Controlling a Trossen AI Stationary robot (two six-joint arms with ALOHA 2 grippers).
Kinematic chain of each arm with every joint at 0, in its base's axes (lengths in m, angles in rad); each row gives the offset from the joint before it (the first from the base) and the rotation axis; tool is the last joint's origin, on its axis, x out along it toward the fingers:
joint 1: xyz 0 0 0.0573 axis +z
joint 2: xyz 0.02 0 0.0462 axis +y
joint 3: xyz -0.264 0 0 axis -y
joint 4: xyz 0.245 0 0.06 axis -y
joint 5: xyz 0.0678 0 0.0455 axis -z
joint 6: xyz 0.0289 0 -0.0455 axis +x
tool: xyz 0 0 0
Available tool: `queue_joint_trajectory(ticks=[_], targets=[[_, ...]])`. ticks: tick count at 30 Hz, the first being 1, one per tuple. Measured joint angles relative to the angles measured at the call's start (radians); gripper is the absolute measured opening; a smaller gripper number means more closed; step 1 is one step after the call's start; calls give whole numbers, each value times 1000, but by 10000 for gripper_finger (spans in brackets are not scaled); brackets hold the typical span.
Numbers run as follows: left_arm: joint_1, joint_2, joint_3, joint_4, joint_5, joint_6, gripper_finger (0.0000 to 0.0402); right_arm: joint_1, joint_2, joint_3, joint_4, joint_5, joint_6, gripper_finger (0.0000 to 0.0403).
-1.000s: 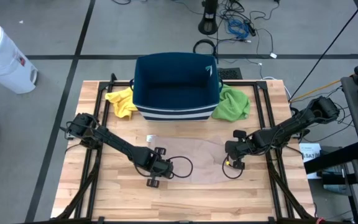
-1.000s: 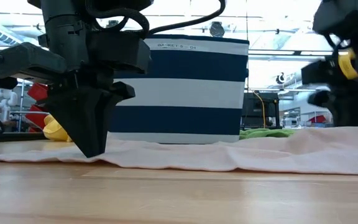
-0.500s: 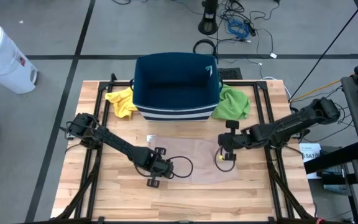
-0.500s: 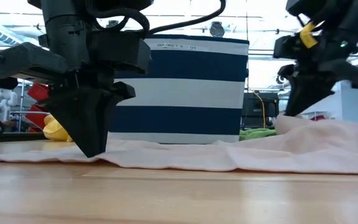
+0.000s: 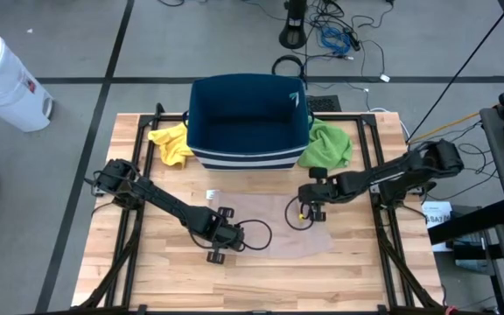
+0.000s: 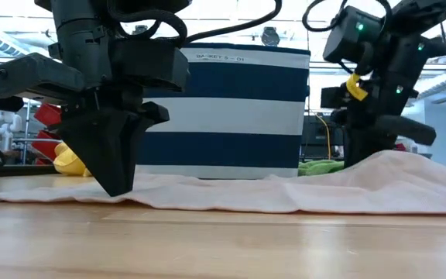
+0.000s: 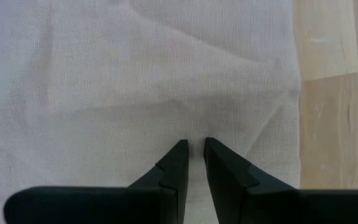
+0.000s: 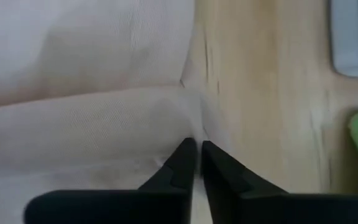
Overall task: Fold towel
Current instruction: Fold the brown towel
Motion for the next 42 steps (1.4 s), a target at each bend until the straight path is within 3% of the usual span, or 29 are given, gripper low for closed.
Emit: queue_joint_trajectory(ticks=[5,11,24,30,42], targets=[[0,0,0,6,0,0,62,2,-8,0,-12,5,10,92],[0,0,0,6,0,0,62,12,-131,0,-137,21,91,156],[1,0,0,6,1,0,62,178,-396,0,-231,-20,221,171],[1,0,0,7,2,-4,62,345,-364,1,-146,-114,286,171],[1,0,0,7,2,-10,62,702,-172,1,8,-72,499,171]])
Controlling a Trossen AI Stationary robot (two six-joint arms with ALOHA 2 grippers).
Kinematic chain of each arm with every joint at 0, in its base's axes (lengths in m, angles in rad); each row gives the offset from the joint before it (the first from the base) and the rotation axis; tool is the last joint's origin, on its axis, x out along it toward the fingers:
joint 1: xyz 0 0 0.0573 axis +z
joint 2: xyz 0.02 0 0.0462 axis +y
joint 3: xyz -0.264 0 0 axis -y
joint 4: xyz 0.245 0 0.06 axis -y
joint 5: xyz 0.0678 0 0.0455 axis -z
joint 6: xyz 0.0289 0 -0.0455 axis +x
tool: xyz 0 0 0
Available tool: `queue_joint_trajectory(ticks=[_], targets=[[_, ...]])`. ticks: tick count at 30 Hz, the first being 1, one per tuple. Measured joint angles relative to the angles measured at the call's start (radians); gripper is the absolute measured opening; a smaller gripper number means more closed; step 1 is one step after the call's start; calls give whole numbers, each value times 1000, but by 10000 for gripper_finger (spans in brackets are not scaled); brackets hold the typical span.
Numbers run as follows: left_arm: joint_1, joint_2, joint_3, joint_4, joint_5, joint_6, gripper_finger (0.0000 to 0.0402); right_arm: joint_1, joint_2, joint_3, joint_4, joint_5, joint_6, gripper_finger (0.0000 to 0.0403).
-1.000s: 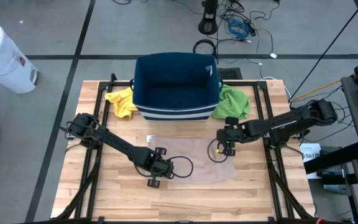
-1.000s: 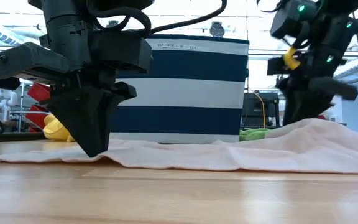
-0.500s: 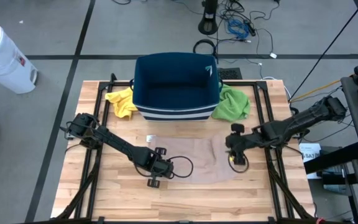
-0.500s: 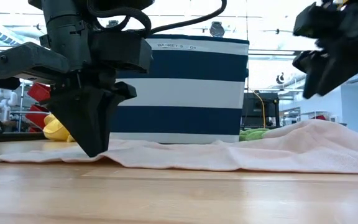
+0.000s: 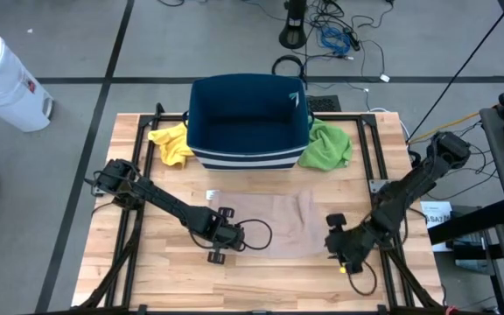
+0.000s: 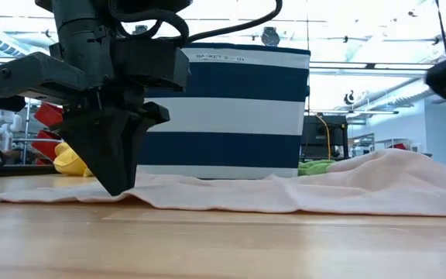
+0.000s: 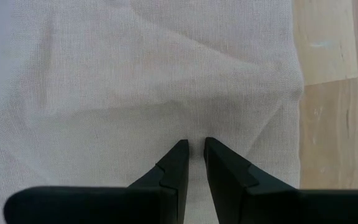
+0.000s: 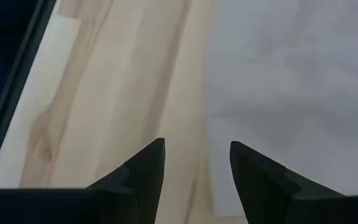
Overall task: Fold towel
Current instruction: Fold the brown towel
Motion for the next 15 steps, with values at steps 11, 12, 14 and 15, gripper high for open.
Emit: queue_joint_trajectory(ticks=[11,12,14,15], targets=[[0,0,0,0,1,-17,62,87,178,0,25,68,53,131],[0,0,0,0,2,-20,62,87,191,0,17,71,52,128],[0,0,0,0,1,-24,62,86,210,0,5,83,46,122],[0,0,0,0,1,-25,62,86,216,0,3,96,42,119]])
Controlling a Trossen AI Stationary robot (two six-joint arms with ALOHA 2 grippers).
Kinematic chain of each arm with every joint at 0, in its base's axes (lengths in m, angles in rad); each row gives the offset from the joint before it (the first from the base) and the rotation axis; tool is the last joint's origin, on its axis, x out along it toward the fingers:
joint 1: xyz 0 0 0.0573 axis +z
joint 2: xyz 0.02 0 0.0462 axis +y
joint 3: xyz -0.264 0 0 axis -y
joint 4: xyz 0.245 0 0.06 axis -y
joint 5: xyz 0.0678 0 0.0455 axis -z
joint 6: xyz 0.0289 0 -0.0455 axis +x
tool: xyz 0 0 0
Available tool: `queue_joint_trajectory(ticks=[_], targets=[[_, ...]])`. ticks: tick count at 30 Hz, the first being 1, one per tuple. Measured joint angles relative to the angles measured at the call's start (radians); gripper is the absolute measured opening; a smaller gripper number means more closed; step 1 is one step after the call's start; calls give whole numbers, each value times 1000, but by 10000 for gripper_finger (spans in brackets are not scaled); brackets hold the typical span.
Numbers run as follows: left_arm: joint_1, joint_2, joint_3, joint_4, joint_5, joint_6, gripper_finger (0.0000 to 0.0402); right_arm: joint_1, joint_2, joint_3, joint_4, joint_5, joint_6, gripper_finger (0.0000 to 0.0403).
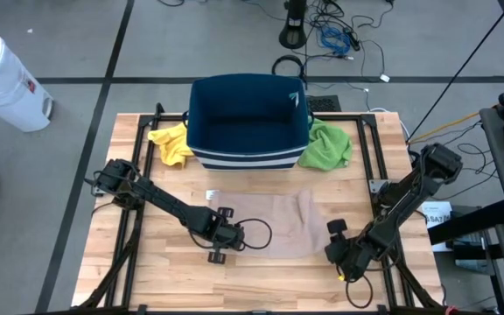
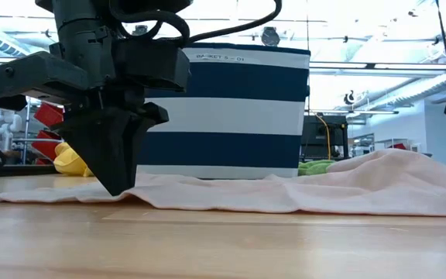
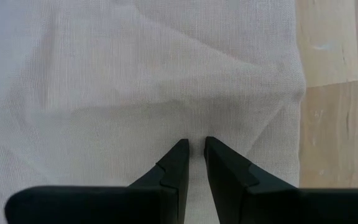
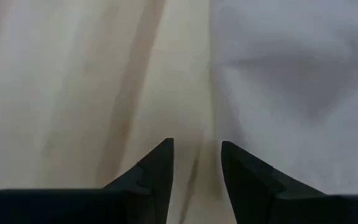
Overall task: Fold towel
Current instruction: Fold the brown towel
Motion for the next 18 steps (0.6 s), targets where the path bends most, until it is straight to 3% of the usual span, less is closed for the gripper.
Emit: queue_joint_trajectory(ticks=[18], targets=[[0,0,0,0,0,-1,62,-9,9,0,-95,83,-24,106]])
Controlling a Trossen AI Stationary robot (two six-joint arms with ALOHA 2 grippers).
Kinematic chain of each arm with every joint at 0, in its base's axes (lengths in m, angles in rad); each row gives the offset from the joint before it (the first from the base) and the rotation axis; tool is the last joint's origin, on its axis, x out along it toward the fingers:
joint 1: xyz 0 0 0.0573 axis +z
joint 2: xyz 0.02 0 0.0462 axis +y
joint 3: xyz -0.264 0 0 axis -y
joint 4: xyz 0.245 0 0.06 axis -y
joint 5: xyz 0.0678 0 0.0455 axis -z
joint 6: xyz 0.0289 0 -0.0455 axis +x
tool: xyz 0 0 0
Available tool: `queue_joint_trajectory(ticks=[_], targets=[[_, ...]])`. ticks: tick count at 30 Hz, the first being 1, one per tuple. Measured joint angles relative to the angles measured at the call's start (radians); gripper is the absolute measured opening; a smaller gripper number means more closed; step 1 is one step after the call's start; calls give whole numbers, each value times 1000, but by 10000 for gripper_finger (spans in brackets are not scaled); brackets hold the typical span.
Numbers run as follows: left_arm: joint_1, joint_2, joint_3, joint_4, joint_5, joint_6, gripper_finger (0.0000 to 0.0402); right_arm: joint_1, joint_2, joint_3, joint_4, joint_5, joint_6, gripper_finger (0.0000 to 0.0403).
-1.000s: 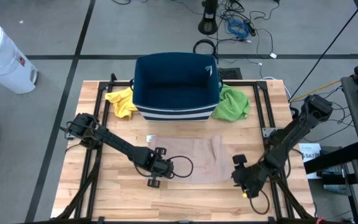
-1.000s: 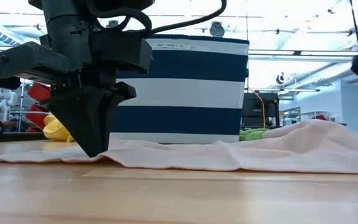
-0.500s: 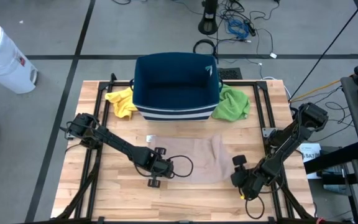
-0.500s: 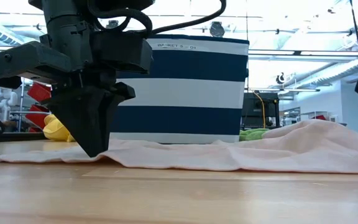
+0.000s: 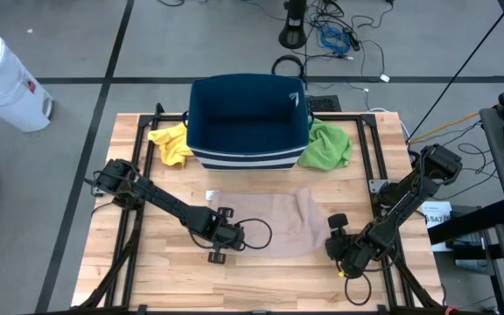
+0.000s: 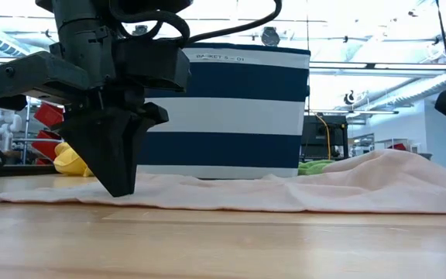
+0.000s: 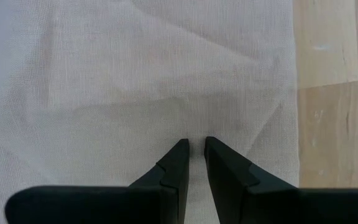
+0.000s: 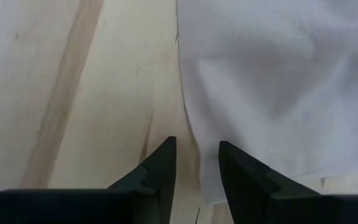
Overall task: Fold towel
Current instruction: Fold the brown towel
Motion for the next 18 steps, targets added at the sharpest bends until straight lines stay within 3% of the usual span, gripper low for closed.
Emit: queue_joint_trajectory(ticks=[4,11,18], targets=[[0,0,0,15,0,2,62,-19,26,3,7,-4,1,83],[-1,0,0,19,0,3,62,-29,44,2,16,-3,-11,9],[-1,-47,-2,-2,-16,10,62,-30,45,2,18,-3,-2,1]])
